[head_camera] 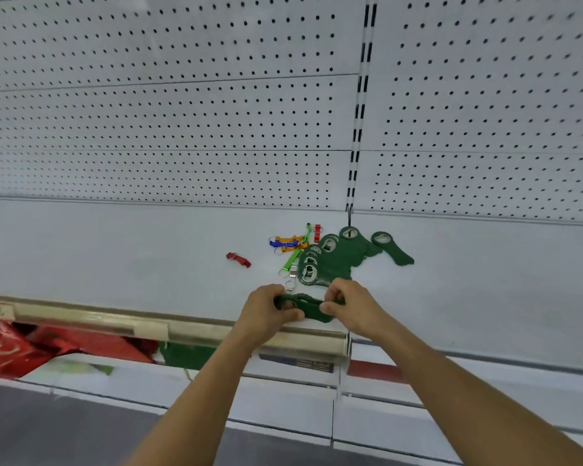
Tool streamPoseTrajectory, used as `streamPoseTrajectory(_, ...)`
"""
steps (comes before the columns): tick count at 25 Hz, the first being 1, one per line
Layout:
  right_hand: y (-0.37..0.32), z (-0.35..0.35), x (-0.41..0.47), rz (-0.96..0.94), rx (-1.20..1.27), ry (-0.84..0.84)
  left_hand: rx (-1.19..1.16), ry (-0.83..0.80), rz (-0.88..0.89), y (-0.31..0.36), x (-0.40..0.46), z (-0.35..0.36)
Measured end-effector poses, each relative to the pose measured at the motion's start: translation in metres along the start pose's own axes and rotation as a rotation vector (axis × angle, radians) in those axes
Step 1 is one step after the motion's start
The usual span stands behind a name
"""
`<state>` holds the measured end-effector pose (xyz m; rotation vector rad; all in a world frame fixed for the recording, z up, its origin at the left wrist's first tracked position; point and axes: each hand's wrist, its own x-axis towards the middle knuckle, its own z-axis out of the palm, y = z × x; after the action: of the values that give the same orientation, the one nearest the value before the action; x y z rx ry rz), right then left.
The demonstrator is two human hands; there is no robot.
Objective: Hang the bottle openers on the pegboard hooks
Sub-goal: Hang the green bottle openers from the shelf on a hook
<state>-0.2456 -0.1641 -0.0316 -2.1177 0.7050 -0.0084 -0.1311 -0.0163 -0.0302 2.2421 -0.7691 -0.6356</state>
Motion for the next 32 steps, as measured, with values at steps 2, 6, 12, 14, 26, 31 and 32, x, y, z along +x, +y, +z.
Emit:
streamPoseTrajectory(2, 0.0, -0.003, -0.012, 0.043, 0.202, 0.022, -0.132, -0.017, -0.019, 0.009, -0.005, 0.0)
streamPoseTrajectory(6, 0.004, -0.028, -0.034, 0.126, 0.497, 0.103, -0.551, -0.049, -0.059, 0.044, -0.019, 0.01)
streamPoseTrajectory(12, 0.047, -0.104, -0.098, 0.183, 0.878, 0.374, -0.725, -0.122, 0.067, 0.124, -0.041, 0.062)
streamPoseTrajectory(14, 0.075, -0.134, -0.132, 0.182, 0.858, 0.45, -0.707, -0.138, 0.132, 0.159, -0.055, 0.097)
streamPoseTrajectory(26, 0.253, -0.297, -0.349, 0.125, 0.832, 0.535, -0.51, -0.283, 0.316, 0.341, -0.16, 0.312)
streamPoseTrajectory(31, 0.289, -0.333, -0.398, 0.15, 0.676, 0.611, -0.47, -0.371, 0.367, 0.399, -0.186, 0.363)
streamPoseTrajectory(32, 0.295, -0.338, -0.4, 0.148, 0.704, 0.671, -0.479, -0.368, 0.376, 0.408, -0.187, 0.369)
